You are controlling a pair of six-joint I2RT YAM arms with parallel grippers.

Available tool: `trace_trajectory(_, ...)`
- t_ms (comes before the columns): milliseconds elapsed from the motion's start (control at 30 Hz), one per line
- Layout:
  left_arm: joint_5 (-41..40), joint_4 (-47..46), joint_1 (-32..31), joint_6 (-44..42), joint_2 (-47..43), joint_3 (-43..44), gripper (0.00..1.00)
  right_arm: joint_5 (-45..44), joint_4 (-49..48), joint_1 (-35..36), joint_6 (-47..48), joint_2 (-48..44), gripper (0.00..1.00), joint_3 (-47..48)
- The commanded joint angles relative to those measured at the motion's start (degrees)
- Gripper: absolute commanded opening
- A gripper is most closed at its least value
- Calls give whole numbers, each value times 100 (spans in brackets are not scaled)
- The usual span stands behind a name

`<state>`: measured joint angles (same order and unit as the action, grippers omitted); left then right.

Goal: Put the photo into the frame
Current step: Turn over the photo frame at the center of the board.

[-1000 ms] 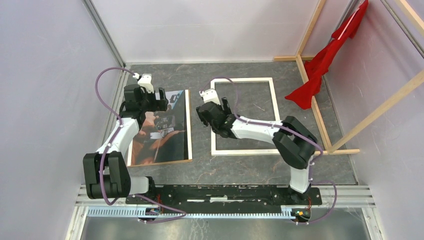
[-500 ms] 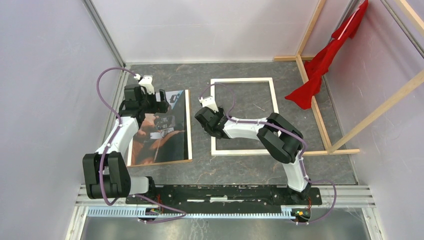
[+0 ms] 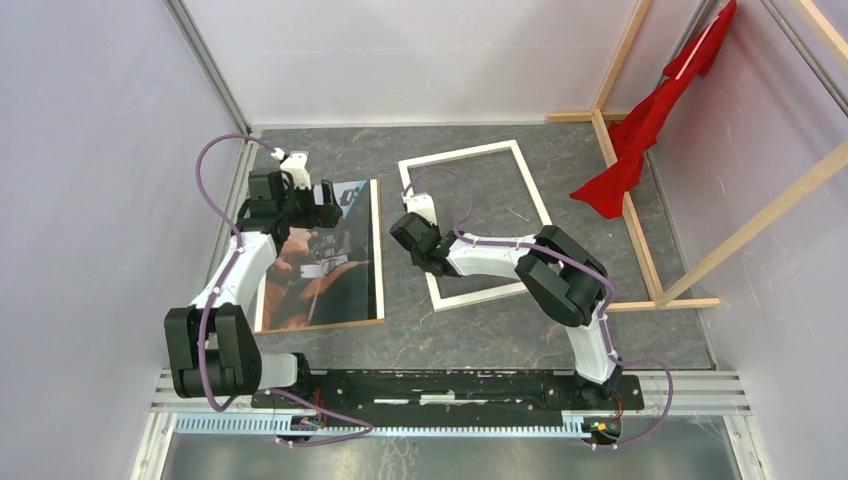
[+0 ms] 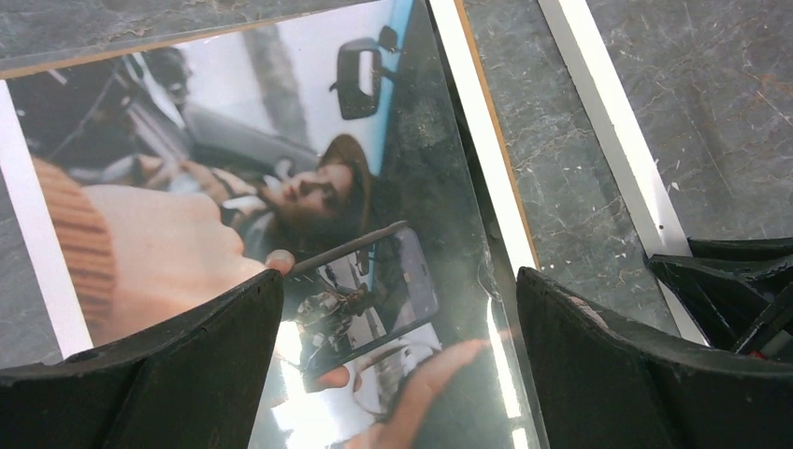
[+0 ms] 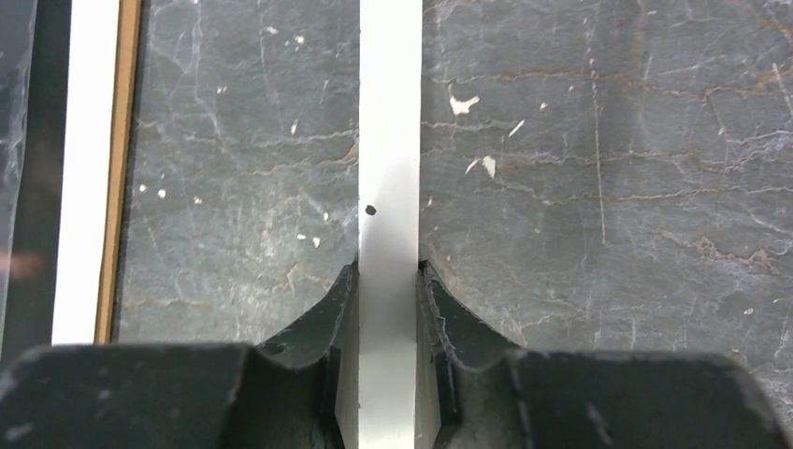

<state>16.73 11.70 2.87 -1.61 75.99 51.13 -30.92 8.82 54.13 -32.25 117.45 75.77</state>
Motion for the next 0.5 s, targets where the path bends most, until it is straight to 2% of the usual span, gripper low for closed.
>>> trace_trajectory(0,313,152,-4,-322,-93,208,100,299,135,14,-303,-577,10,258)
trace_trajectory(233,553,314,1,-418,-216,228,100,966,-8,-58,-1290,-1401,1,554)
trace_trajectory(467,828,373,-9,-431,-331,153,100,1722,-676,-112,-2131,-2071,0,700)
